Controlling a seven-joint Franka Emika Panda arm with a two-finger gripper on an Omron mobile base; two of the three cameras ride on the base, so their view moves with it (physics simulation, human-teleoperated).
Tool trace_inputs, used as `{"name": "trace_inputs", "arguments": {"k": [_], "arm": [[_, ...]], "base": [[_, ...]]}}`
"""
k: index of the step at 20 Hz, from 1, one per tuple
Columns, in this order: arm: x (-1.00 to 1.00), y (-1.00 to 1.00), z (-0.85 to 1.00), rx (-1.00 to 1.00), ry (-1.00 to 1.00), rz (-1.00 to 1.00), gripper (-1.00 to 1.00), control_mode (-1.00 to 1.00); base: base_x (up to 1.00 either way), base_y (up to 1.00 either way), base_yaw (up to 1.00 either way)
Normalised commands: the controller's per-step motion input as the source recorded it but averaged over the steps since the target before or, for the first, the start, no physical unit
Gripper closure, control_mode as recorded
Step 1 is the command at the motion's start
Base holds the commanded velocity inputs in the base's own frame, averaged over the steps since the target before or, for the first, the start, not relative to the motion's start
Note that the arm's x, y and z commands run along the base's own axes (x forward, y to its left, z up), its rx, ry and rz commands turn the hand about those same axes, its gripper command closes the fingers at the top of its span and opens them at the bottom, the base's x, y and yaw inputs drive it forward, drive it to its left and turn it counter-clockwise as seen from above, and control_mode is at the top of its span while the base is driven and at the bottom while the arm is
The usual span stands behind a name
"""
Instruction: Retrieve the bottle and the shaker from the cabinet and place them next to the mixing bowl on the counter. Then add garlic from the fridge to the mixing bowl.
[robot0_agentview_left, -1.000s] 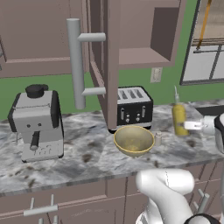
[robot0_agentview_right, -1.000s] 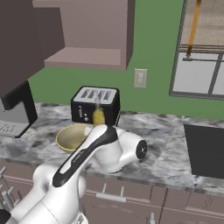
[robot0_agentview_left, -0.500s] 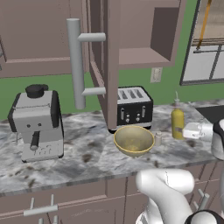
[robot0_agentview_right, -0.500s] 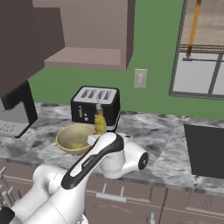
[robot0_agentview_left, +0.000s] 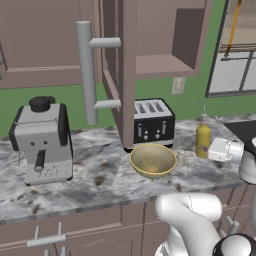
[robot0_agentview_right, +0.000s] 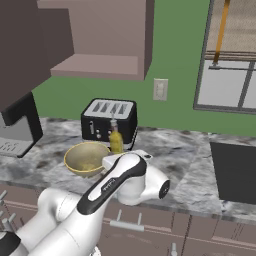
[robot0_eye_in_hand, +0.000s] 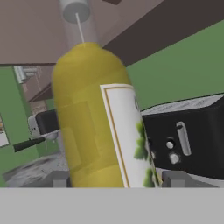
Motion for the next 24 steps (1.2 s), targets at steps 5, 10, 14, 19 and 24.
{"name": "trace_inputs", "arguments": {"k": [5,10,14,19,24], "arm": [[0.06,-0.03,-0.07,-0.06,0.03,0.00,1.00,-1.00],[0.05,-0.01,-0.17,-0.09,0.00,0.00,1.00,-1.00],[0.02,-0.03,-0.42,-0.09,0.00,0.00,1.00,-1.00],[0.00,0.00,-0.61,-0.07,0.00,0.00,1.00,-1.00],[0.00,-0.07,-0.37,-0.07,0.00,0.00,1.00,-1.00]], "base": [[0.00,0.00,0.00],[0.00,0.00,0.00],[0.00,0.00,0.00],[0.00,0.00,0.00],[0.00,0.00,0.00]]}}
